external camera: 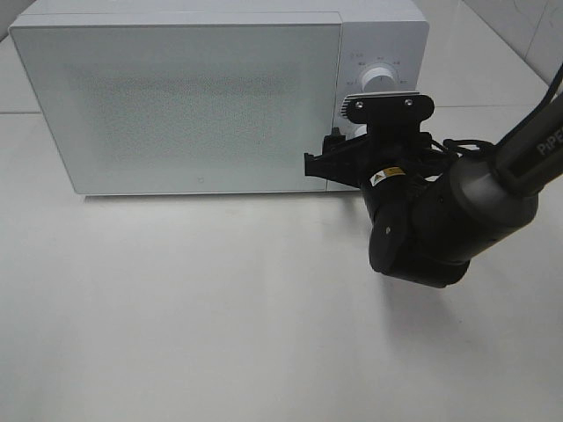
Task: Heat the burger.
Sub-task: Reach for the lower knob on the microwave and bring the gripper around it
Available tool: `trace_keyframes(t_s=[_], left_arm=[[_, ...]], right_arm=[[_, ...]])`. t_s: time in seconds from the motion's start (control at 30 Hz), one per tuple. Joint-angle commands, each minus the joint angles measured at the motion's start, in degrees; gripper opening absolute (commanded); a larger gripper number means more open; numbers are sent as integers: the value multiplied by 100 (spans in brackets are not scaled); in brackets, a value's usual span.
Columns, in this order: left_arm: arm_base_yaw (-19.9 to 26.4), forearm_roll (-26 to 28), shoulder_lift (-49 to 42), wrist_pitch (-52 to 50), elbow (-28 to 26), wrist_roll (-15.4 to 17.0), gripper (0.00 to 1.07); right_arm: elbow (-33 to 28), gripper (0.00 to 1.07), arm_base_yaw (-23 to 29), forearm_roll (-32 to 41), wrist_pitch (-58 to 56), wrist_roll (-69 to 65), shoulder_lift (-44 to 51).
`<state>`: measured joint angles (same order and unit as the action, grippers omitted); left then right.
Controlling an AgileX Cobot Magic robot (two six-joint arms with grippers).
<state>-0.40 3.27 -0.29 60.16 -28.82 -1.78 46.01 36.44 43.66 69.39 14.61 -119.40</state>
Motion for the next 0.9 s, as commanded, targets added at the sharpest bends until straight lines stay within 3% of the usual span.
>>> trace_keyframes(t_s=[0.03,0.63,0.7,0.8,0.87,0.9], left_arm=[[6,34,-138,-80,23,40,100],[6,34,-138,-80,23,40,100],[6,34,-138,-80,23,40,100],[6,34,-138,-80,23,40,100],[6,34,-138,-80,23,40,100],[6,34,-138,-80,23,40,100]], right_arm=[[86,75,-23,29,57,-23,-11],[86,68,-23,29,-11,-23,-17],[86,55,-23,29,-103,-23,-17],[86,50,-23,29,-109,-23,-17],[86,32,-23,29,-109,-23,-17],[86,32,-23,29,-109,-23,-17]])
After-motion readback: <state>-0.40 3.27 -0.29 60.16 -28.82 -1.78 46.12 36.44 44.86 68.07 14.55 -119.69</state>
